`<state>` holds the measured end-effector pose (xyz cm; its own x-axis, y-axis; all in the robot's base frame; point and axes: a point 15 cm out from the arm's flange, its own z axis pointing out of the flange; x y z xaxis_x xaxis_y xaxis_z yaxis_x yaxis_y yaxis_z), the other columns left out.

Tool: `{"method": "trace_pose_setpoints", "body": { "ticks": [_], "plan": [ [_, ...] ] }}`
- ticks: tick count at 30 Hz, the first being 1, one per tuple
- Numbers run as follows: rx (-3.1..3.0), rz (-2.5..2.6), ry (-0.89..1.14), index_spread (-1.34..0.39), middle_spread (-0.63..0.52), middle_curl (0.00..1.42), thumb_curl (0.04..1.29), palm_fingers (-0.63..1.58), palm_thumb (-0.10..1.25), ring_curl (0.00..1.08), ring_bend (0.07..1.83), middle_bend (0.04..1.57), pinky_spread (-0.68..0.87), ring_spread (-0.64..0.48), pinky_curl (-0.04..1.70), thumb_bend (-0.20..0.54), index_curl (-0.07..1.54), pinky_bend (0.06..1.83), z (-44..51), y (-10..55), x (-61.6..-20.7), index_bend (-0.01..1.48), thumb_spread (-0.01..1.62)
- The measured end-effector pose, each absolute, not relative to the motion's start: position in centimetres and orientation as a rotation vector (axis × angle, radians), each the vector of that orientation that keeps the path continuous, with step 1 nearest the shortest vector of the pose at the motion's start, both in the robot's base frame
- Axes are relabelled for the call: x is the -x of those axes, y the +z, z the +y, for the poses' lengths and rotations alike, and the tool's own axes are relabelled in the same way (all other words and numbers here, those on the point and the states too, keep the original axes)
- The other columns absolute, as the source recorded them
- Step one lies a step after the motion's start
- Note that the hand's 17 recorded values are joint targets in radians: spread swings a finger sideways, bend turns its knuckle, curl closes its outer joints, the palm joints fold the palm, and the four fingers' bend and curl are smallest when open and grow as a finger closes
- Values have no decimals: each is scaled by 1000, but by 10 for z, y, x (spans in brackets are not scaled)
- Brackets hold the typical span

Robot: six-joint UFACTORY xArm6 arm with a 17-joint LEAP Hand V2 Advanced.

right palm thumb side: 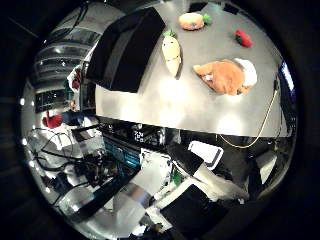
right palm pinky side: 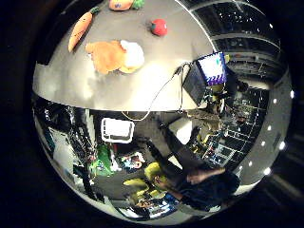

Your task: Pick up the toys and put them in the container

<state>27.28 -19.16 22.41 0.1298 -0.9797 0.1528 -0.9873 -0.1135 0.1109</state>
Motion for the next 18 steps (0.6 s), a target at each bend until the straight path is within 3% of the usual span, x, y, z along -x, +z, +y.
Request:
{"method": "trace_pose_setpoints", "body": {
  "ticks": [10,18],
  "plan": [
    [-2268,-1879,225,-383,75,307,333,-27,698,283,292,190,371,190,328,-25,217,468,-227,190,-317,141,975],
    [-2292,-1870,133,-372,52,312,328,-13,689,278,289,194,369,176,324,-28,224,456,-226,146,-323,148,962]
  ]
}}
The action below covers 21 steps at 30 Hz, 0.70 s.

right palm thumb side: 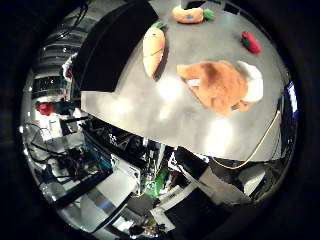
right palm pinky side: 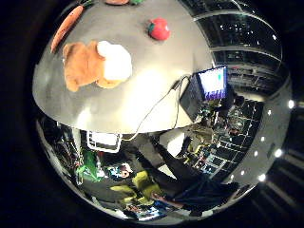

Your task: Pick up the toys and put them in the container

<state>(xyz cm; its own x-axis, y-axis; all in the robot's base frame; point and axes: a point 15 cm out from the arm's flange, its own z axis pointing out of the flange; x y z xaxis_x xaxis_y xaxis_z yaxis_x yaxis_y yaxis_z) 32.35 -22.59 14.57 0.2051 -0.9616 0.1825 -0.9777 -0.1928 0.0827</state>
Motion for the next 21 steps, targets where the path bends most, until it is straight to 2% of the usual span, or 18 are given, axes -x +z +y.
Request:
{"method": "trace_pose_setpoints", "body": {
  "ticks": [10,13,16,18,19,20,21],
  "plan": [
    [-2314,-1858,50,-376,26,323,326,39,682,273,291,204,362,153,310,-28,241,437,-232,92,-335,166,952],
    [-2313,-1858,37,-381,-8,330,327,106,684,268,281,221,335,106,304,-26,257,417,-236,85,-339,170,951],
    [-2310,-1862,30,-399,-65,336,328,291,690,273,329,253,278,-4,287,-25,283,375,-242,83,-338,192,948],
    [-2310,-1862,30,-419,-129,357,327,527,695,289,474,347,197,-113,260,-26,272,338,-246,84,-337,155,945],
    [-2306,-1867,29,-423,-136,358,327,526,696,292,483,350,184,-126,260,-26,274,338,-248,84,-335,157,945],
    [-2305,-1868,29,-443,-175,377,330,676,703,307,564,420,130,-178,241,-24,276,306,-250,85,-334,176,942],
    [-2305,-1866,28,-445,-183,379,330,675,703,311,573,425,119,-189,243,-25,278,308,-250,85,-334,175,941]
  ]
}}
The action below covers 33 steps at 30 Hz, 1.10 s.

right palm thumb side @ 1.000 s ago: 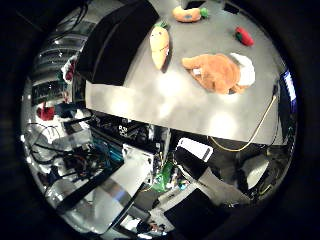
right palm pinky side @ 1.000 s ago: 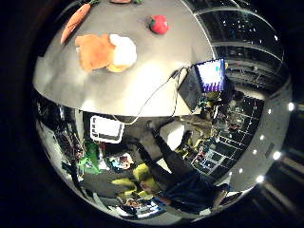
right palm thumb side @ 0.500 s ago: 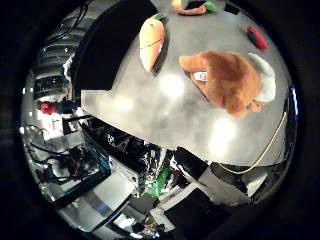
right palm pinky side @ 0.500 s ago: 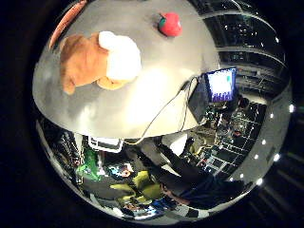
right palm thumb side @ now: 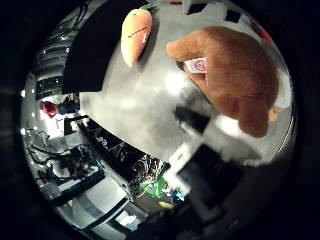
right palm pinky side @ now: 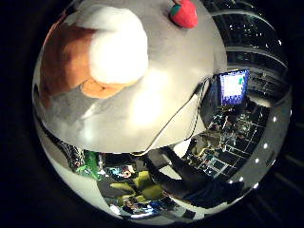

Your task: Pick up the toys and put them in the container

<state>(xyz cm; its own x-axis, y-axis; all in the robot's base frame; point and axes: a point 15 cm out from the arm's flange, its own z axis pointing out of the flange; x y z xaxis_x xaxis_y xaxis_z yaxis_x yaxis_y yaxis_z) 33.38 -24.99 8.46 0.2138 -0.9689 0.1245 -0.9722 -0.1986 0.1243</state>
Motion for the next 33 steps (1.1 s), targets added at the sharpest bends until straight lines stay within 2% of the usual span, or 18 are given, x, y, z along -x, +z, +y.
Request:
{"method": "trace_pose_setpoints", "body": {
  "ticks": [1,2,5,7,10,13,18,20,22,23,29,33],
  "plan": [
    [-2307,-1863,25,-456,-200,389,330,861,707,347,662,447,54,-224,265,-25,287,383,-250,85,-333,179,939],
    [-2308,-1860,19,-470,-224,389,332,958,711,350,717,447,-54,-269,263,-25,273,457,-250,84,-332,160,935],
    [-2308,-1855,9,-491,-263,421,334,1093,714,385,783,503,-284,-325,299,-27,295,612,-251,84,-330,179,929],
    [-2312,-1848,2,-499,-271,436,336,1166,721,393,804,537,-367,-331,316,-24,316,685,-250,83,-329,207,933],
    [-2316,-1840,-10,-498,-256,486,339,1317,730,413,873,673,-479,-313,329,-24,385,749,-251,80,-327,328,931],
    [-2317,-1840,-17,-468,-223,524,343,1329,748,437,947,797,-529,-275,349,-24,458,816,-253,78,-323,462,931],
    [-2316,-1847,-22,-327,-151,570,354,1403,776,484,1097,980,-453,-208,435,-23,602,976,-256,76,-317,799,940],
    [-2309,-1856,-22,-299,-141,585,360,1443,788,502,1146,1027,-421,-198,464,-18,624,1033,-259,75,-314,856,942],
    [-2297,-1872,-23,-264,-124,606,376,1391,825,523,1208,1098,-371,-189,506,-14,650,1106,-264,75,-310,935,944],
    [-2294,-1877,-23,-245,-113,619,403,1352,889,540,1257,1145,-340,-181,539,-1,667,1159,-266,76,-308,984,942],
    [-2274,-1911,7,-200,-95,631,525,1258,1048,576,1363,1248,-251,-163,642,4,689,1279,-280,87,-303,1078,897],
    [-2254,-1936,74,-190,-89,623,601,1226,1066,582,1405,1286,-210,-158,712,-14,690,1297,-289,111,-302,1117,865]
  ]
}}
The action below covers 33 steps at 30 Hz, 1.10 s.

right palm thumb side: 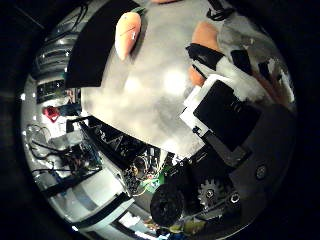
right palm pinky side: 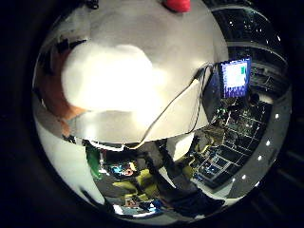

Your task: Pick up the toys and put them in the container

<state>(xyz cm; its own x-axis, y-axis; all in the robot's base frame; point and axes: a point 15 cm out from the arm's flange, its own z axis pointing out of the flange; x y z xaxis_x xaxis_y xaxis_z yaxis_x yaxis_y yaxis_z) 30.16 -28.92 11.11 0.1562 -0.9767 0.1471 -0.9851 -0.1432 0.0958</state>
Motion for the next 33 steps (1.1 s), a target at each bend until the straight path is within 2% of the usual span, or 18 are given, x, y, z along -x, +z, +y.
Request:
{"method": "trace_pose_setpoints", "body": {
  "ticks": [3,12,17,26,33],
  "plan": [
    [-2250,-1952,116,-187,-87,615,643,1213,1057,581,1421,1304,-190,-156,759,-17,689,1290,-287,135,-303,1129,839],
    [-2335,-2006,71,-185,-85,598,724,1205,1044,572,1444,1330,-176,-159,872,-17,682,1229,-231,194,-302,1147,816],
    [-2449,-1961,98,-185,-85,591,750,1204,1039,566,1449,1336,-180,-162,934,-17,680,1191,-177,235,-324,1151,813],
    [-2598,-1932,262,-184,-85,583,781,1207,1035,560,1450,1338,-189,-162,1009,-17,676,1145,-94,351,-385,1151,802],
    [-2711,-1873,313,-184,-85,580,794,1211,1026,557,1449,1346,-197,-162,1056,-21,673,1115,-14,411,-410,1149,802]
  ]
}}
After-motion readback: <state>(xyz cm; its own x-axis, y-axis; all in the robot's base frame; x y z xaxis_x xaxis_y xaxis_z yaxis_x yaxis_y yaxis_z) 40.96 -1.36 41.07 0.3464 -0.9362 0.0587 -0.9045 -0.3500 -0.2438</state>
